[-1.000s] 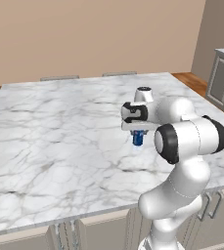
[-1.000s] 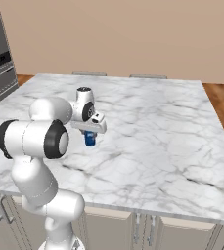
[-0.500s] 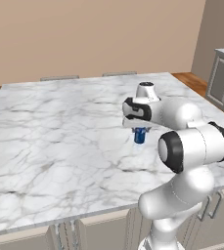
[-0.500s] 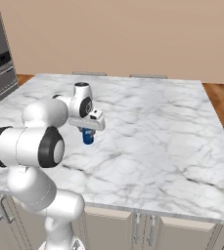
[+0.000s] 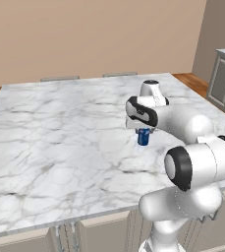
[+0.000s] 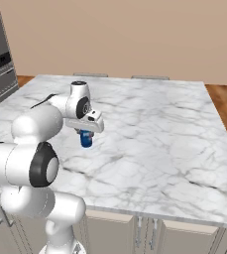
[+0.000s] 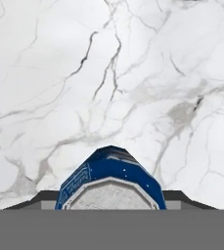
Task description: Four empty soda cans are scattered around the kitchen. Gather all the cans and cluster them next to the stove for recycling.
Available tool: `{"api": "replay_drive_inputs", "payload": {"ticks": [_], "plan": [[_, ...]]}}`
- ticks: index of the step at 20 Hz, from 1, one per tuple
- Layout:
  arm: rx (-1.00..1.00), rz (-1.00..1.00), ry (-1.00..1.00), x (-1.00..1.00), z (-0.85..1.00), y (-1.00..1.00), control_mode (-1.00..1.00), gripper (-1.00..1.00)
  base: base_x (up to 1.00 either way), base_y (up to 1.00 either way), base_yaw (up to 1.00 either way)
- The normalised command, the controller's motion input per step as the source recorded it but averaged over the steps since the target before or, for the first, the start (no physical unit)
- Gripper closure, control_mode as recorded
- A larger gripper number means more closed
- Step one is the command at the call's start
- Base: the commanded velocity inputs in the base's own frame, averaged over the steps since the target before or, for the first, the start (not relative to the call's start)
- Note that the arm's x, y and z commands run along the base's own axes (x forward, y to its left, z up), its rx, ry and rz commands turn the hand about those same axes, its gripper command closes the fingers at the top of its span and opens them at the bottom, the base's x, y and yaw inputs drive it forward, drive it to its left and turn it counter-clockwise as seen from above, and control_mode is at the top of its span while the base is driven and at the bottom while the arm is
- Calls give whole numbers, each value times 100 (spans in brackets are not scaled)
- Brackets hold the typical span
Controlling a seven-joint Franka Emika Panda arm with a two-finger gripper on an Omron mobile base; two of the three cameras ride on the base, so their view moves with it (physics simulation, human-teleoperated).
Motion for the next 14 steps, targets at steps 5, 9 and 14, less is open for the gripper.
{"api": "replay_drive_inputs", "payload": {"ticks": [5, 9, 14], "plan": [[0, 0, -6, -35, 24, 0, -100, 100, 0, 0, 0], [0, 0, -4, -22, 19, 0, -100, 100, 0, 0, 0], [0, 0, -1, -19, 17, 0, -100, 100, 0, 0, 0]]}}
